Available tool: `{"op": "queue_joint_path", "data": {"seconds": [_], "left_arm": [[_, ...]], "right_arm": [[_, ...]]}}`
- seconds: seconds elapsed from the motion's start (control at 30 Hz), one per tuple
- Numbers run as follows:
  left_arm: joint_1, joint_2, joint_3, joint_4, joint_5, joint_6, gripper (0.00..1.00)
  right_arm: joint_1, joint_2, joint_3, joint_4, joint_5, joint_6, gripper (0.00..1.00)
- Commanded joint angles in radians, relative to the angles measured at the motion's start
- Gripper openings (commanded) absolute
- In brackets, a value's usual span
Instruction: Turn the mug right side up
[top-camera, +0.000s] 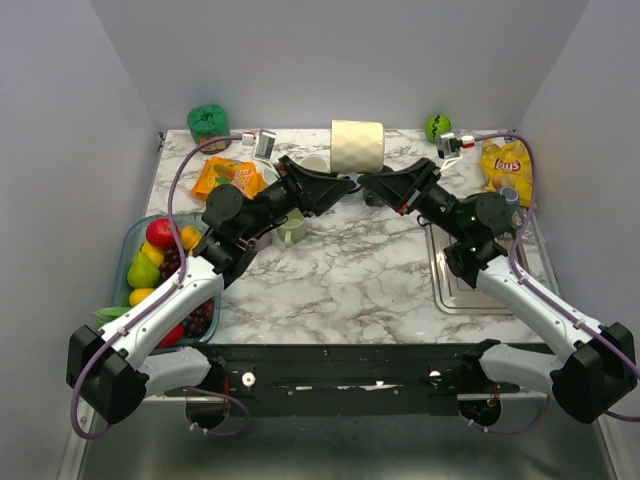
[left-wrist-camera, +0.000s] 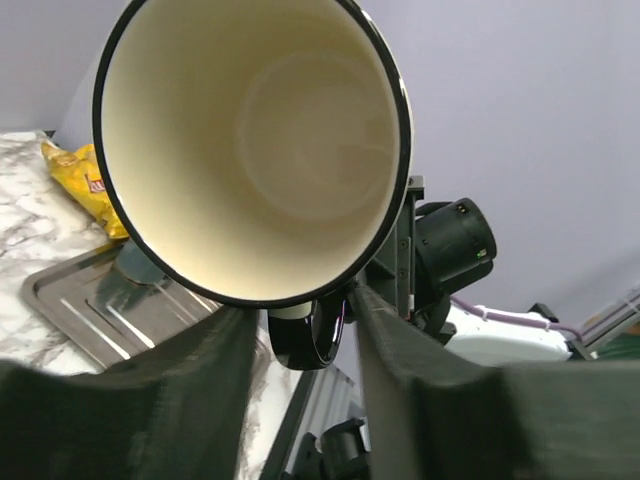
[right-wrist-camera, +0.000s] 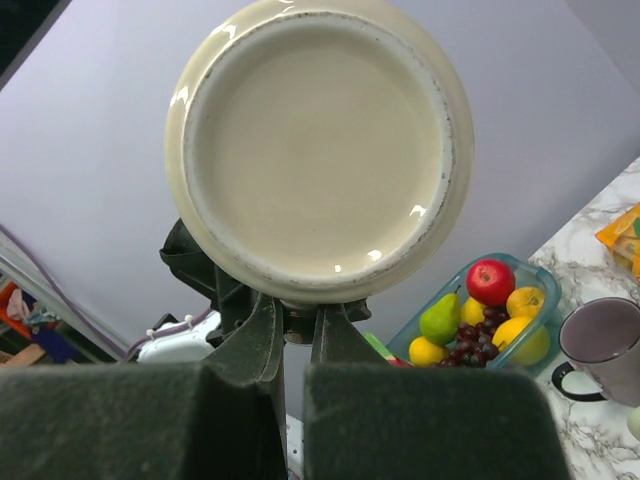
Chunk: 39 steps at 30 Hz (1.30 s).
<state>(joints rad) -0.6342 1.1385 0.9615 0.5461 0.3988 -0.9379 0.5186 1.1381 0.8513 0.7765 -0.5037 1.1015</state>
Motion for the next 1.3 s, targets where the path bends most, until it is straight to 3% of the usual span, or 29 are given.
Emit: {"op": "queue_joint_path", "data": {"seconds": [0.0, 0.3, 0.4, 0.43, 0.6, 0.63, 0.7, 0.73, 0.9, 0.93, 1.0, 1.17, 1.27], "left_arm": [[0.005, 0.0, 0.022, 0.083, 0.023, -0.038, 0.42], [0.007, 0.027, 0.029, 0.124, 0.018, -0.087, 0.33], [0.007, 0.036, 0.034, 0.137, 0.029, -0.088, 0.15], [0.007, 0.037, 0.034, 0.135, 0.031, -0.087, 0.02], [0.011, 0.023, 0.046, 0.025, -0.003, -0.029, 0.0], [0.011, 0.021, 0.048, -0.003, -0.027, 0.008, 0.0], [0.011, 0.011, 0.057, -0.096, -0.054, 0.049, 0.0], [0.01, 0.006, 0.06, -0.13, -0.089, 0.095, 0.0], [0.011, -0.02, 0.085, -0.391, -0.234, 0.255, 0.0], [0.011, -0.022, 0.086, -0.426, -0.257, 0.284, 0.0], [0.011, -0.016, 0.071, -0.494, -0.322, 0.341, 0.0], [-0.005, 0.049, 0.003, -0.52, -0.365, 0.361, 0.0], [-0.039, 0.102, -0.021, -0.517, -0.437, 0.37, 0.0]], "right_arm": [[0.012, -0.017, -0.005, 0.139, -0.025, 0.024, 0.01], [0.046, -0.018, -0.026, 0.096, -0.052, -0.048, 0.01], [0.054, -0.021, -0.026, 0.046, -0.049, -0.084, 0.01], [0.055, -0.024, -0.027, 0.027, -0.044, -0.097, 0.01], [0.055, -0.054, -0.021, -0.181, 0.022, -0.189, 0.01], [0.055, -0.066, -0.015, -0.222, 0.045, -0.219, 0.14], [0.055, -0.083, -0.015, -0.345, 0.14, -0.247, 0.29], [0.055, -0.098, -0.017, -0.386, 0.175, -0.264, 0.5], [0.054, -0.146, -0.027, -0.63, 0.425, -0.325, 0.75], [0.054, -0.152, -0.028, -0.666, 0.459, -0.336, 0.87], [0.054, -0.169, -0.023, -0.764, 0.571, -0.344, 0.97], [0.054, -0.164, 0.017, -1.005, 0.808, -0.353, 1.0], [0.054, -0.141, 0.049, -1.088, 0.876, -0.354, 1.0]]}}
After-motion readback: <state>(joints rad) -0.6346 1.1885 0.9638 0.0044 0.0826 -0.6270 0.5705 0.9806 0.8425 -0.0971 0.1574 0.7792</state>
